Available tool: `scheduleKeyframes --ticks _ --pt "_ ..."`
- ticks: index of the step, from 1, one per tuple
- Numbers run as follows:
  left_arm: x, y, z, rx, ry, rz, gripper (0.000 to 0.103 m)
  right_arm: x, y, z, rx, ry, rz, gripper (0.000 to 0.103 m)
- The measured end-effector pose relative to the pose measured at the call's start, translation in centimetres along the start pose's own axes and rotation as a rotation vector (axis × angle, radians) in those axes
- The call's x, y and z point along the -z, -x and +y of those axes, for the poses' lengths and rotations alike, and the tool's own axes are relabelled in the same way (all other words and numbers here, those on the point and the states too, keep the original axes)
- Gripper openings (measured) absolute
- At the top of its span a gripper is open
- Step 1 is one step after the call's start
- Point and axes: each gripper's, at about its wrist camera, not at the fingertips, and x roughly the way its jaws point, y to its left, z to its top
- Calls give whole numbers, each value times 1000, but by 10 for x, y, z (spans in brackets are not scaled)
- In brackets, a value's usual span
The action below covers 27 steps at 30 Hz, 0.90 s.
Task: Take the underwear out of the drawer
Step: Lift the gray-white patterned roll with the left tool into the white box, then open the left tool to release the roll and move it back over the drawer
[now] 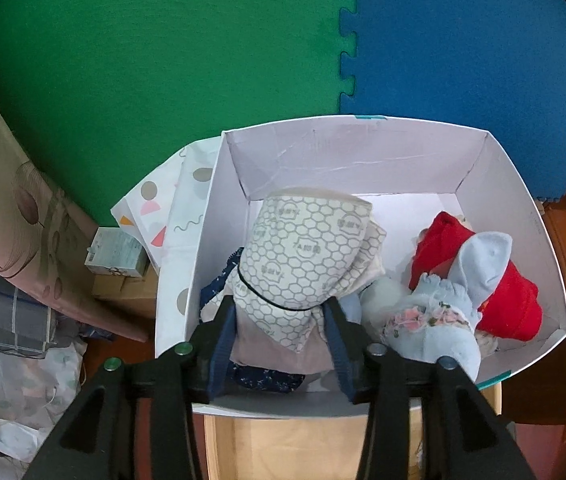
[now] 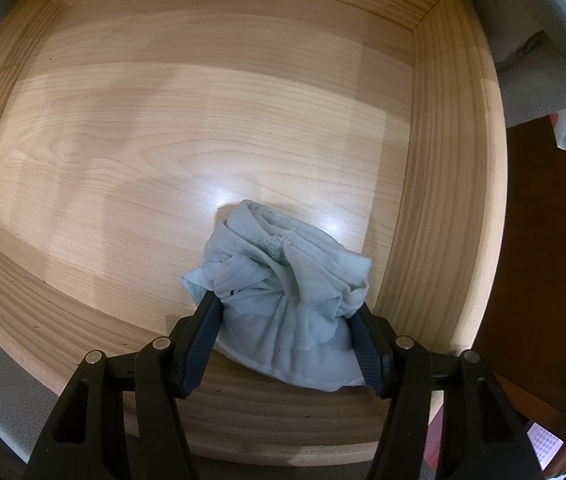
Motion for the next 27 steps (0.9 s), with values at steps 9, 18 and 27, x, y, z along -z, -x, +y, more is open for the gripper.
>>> scheduleKeyframes --ticks 9,18,27 --pt "4 14 3 40 -16 -26 49 0 0 0 0 2 -1 59" --pt "10 52 17 40 -4 -88 54 -2 1 0 2 2 1 59" --pt "67 77 47 96 40 -72 54 -2 1 1 4 5 3 58"
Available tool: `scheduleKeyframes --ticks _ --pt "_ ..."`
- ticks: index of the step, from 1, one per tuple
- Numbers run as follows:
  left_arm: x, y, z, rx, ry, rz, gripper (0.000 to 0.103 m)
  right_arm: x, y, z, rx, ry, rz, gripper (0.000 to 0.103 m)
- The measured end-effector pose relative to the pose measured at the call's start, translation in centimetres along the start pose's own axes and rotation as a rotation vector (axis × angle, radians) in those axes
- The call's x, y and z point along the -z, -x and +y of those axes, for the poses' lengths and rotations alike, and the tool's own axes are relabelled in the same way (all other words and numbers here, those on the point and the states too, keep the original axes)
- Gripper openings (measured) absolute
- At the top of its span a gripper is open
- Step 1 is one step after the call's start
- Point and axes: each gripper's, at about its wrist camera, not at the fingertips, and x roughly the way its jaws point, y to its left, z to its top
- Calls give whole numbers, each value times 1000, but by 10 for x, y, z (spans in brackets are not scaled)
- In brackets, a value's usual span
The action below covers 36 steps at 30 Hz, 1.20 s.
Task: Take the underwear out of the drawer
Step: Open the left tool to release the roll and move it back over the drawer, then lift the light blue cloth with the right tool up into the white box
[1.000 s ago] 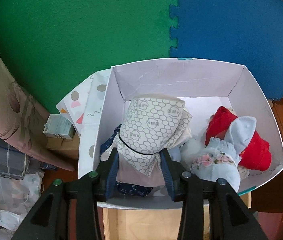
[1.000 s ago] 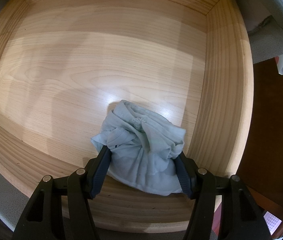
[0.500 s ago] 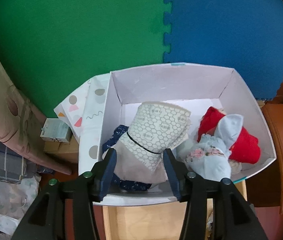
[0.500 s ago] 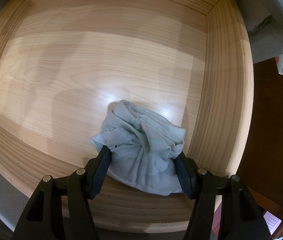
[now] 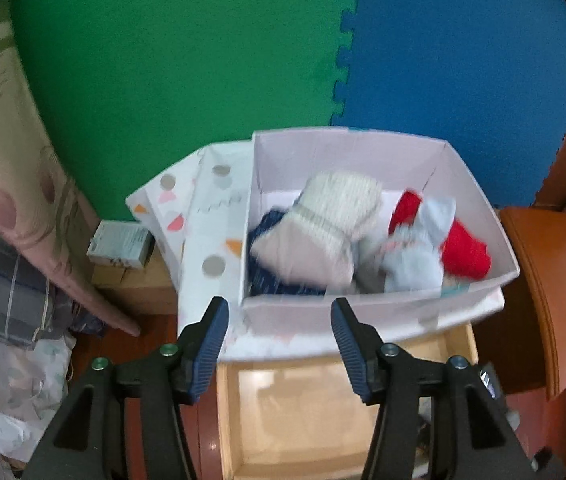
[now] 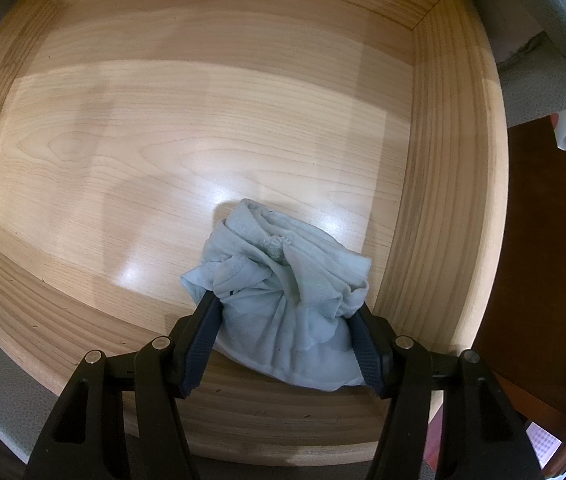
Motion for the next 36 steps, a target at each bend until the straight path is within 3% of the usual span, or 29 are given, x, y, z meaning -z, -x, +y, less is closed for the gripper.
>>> scheduleKeyframes --ticks 8,12,16,25,29,36 --pt "77 -19 14 -63 50 17 54 -2 0 1 4 2 9 58" --pt "109 -51 17 -29 104 96 55 -3 -2 0 6 -2 18 58" --pt "133 -82 16 -53 109 148 54 -6 -2 -1 10 -1 24 58" --pt "145 -105 14 -82 89 185 54 -6 -2 0 15 -7 28 59" --pt "147 -111 13 -62 96 211 54 -6 -2 0 15 -7 29 59" --pt "146 -113 9 -74 82 197 55 -5 -2 -4 1 -20 25 56"
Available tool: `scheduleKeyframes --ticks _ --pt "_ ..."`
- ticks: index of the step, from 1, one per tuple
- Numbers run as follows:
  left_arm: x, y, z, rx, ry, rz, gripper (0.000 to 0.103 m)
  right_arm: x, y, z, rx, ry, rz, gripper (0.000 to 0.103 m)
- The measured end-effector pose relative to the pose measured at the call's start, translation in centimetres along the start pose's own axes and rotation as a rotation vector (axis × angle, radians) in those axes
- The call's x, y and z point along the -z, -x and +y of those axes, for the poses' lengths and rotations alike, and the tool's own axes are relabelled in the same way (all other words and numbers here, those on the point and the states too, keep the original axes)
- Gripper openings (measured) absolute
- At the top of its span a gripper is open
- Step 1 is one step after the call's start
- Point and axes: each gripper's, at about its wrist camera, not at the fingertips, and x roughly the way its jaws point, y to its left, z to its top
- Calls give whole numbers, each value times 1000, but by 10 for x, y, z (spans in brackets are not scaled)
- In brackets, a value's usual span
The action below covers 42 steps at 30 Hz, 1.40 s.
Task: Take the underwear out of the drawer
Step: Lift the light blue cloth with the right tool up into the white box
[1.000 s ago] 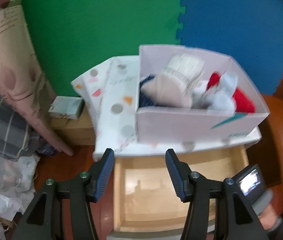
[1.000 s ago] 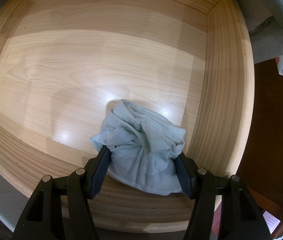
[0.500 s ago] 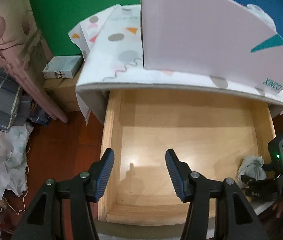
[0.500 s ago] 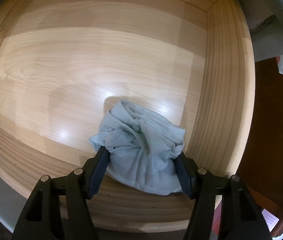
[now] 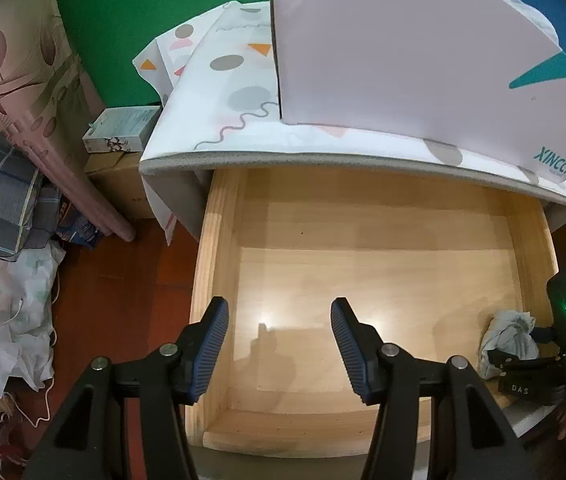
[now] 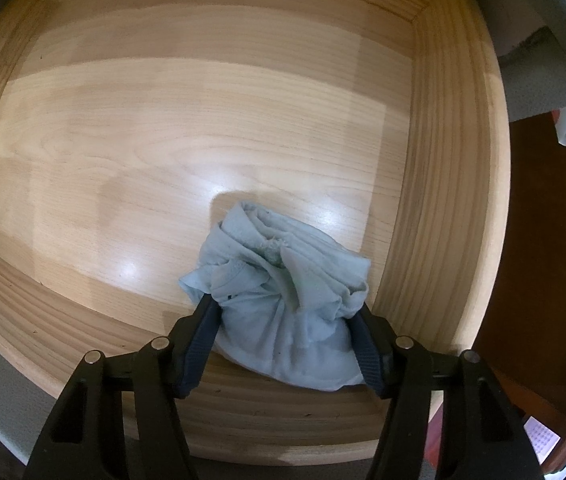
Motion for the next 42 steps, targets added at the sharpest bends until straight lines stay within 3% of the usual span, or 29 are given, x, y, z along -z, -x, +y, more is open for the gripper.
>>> scheduleKeyframes --ticks 9,26,33,42 --pt "-2 -1 -4 -13 -9 -1 55 8 12 0 4 -17 -46 46" --pt "0 -3 -7 -28 -25 -1 55 36 70 -22 -73 -93 -165 44" --pt "1 -1 -8 -24 -22 2 55 53 115 -34 -76 -84 -220 44" --pt "1 0 -6 -24 -14 -7 54 43 188 -43 -69 -82 -327 44"
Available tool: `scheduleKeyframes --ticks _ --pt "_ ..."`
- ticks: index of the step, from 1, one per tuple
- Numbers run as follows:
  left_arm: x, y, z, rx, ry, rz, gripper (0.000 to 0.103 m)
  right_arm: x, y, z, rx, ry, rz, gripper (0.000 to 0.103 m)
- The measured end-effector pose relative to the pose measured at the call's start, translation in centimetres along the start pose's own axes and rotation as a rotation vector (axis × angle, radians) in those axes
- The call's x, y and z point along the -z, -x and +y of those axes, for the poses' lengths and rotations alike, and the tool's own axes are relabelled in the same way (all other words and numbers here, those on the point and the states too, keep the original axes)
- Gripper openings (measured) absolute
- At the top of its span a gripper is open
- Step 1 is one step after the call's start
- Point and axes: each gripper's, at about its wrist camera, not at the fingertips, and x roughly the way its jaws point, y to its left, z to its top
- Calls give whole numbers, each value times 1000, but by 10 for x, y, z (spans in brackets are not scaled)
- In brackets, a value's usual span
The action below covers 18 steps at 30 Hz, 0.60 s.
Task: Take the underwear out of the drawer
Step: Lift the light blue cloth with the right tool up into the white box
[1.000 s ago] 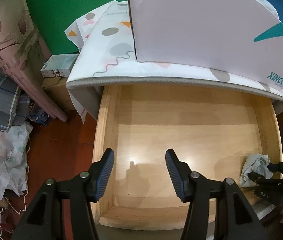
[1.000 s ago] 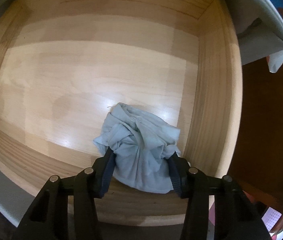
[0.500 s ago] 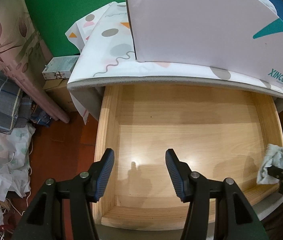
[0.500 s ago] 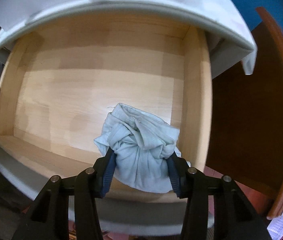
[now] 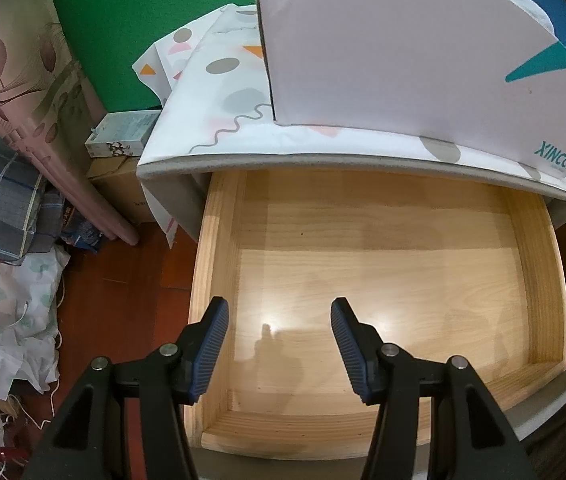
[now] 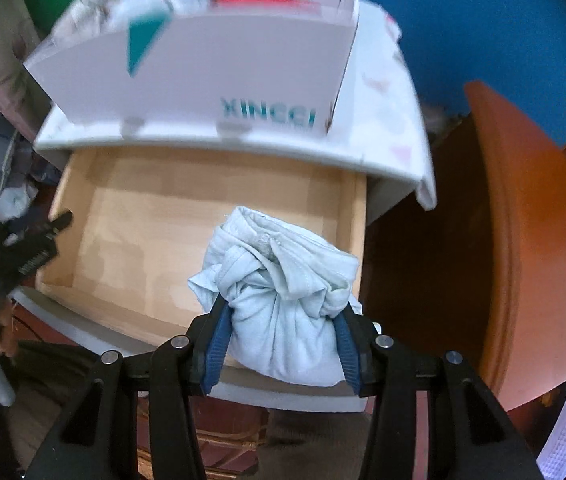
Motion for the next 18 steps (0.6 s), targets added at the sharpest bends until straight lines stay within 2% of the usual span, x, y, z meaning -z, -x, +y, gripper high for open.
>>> scheduleKeyframes --ticks 9,18 --pt "0 3 0 -3 -4 -11 55 -38 65 5 0 -3 -127 44" --pt "-1 5 -3 -9 -19 -25 55 -66 88 19 4 0 -186 44"
